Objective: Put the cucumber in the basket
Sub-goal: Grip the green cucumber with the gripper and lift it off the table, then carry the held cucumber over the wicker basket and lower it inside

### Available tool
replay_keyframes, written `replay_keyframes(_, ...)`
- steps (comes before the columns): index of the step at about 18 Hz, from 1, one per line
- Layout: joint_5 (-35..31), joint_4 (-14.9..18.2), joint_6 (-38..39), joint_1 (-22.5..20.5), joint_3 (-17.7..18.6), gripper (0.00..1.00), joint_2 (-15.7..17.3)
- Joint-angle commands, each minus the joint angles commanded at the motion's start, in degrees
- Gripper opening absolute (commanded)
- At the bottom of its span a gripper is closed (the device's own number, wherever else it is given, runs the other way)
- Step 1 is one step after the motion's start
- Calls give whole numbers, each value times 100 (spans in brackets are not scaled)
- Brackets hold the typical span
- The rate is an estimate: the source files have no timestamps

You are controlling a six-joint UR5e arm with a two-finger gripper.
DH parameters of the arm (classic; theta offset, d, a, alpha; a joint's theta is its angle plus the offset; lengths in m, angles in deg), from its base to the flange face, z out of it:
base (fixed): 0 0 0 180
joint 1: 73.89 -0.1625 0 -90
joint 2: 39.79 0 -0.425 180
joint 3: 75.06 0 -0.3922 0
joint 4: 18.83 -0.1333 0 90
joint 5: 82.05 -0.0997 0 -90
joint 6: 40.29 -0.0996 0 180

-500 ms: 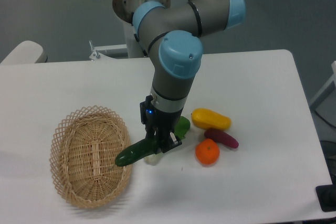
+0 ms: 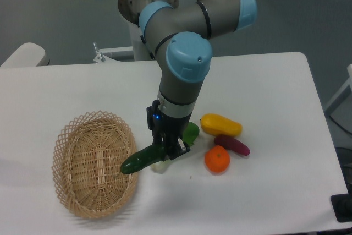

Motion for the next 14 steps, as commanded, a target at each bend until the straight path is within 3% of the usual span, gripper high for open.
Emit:
replay_keyframes(7,-561,-53,306,412,184,35,-61)
replay_keyframes(11,-1132,-44,1579,843,307,35,-70)
replay_keyframes(14,-1196,-44,2826,1115,413,36,-44)
